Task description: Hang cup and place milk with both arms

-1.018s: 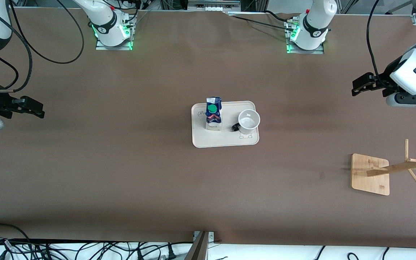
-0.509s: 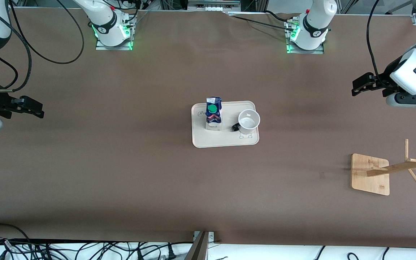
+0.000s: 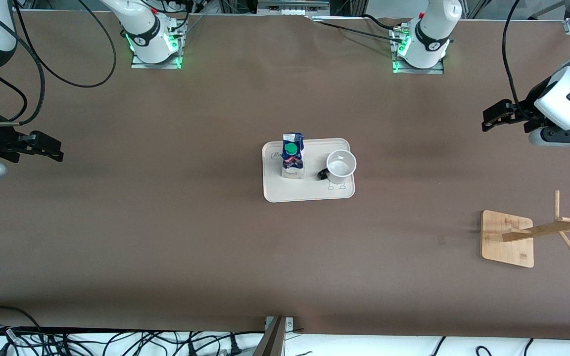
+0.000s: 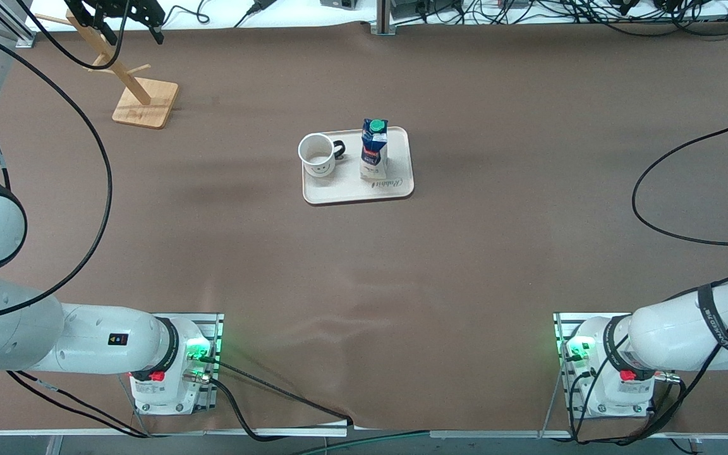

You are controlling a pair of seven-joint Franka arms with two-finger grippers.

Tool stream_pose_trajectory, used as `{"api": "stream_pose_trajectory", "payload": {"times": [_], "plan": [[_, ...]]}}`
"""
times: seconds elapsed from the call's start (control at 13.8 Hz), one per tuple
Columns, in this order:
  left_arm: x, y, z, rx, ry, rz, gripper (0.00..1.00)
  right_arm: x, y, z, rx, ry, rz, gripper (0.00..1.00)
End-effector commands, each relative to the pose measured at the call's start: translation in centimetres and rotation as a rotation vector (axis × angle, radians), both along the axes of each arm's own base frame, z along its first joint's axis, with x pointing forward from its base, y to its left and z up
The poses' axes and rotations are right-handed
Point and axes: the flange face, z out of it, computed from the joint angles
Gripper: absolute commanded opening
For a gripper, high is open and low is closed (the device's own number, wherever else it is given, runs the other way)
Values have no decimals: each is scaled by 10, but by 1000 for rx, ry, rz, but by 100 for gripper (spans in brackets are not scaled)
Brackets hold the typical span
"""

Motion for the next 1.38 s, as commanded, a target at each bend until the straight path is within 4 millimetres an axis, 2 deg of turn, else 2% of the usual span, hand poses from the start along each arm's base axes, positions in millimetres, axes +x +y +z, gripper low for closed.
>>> {"api": "stream_pose_trajectory", "payload": {"times": [0.0,0.15,0.22,0.51,0.8,0.95,1.31], "plan": [[3,-1,5,-8,5,-15,100,-3,2,3,17,7,9,100],[3,-1,5,-8,5,-15,100,-2,8,-2,17,18,16,100],[3,-1,5,-8,7,-15,100,1,15,-12,17,33,28,100],[3,-1,5,-8,7,-15,100,9,26,-37,17,74,40,100],[3,-1,4,-8,8,-15,100,13,54,-60,14,112,78,100],[3,-2,5,-8,7,-16,100,12,83,-74,26,137,104,100],[3,-1,5,-8,11,-16,100,14,120,-101,62,177,27,100]]}}
